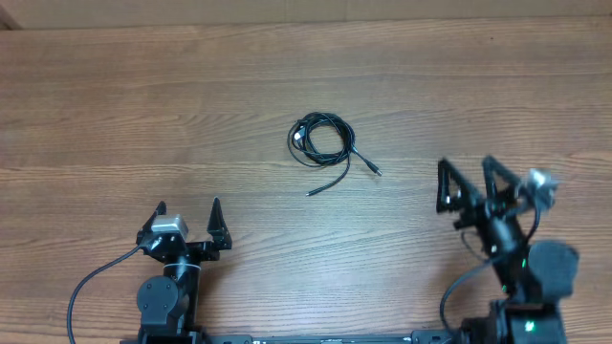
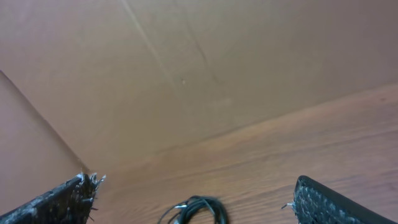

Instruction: Untangle cables

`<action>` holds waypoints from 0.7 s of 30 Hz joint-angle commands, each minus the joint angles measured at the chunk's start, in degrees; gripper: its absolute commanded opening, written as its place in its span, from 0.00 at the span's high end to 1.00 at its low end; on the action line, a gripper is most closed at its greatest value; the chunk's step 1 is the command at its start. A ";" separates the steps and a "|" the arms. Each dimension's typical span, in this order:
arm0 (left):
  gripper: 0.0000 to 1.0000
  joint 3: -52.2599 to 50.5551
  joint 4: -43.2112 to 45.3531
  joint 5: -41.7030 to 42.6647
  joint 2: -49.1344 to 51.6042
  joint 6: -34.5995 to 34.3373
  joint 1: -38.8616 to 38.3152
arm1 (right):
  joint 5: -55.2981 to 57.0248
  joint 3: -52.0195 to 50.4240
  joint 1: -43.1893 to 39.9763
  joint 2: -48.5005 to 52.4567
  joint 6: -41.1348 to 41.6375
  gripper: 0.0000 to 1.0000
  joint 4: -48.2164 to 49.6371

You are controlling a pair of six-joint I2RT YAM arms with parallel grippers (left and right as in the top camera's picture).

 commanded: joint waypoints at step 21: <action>0.00 -0.17 0.04 0.66 -0.50 2.78 0.24 | -8.04 57.44 0.15 47.87 -11.67 0.00 -57.70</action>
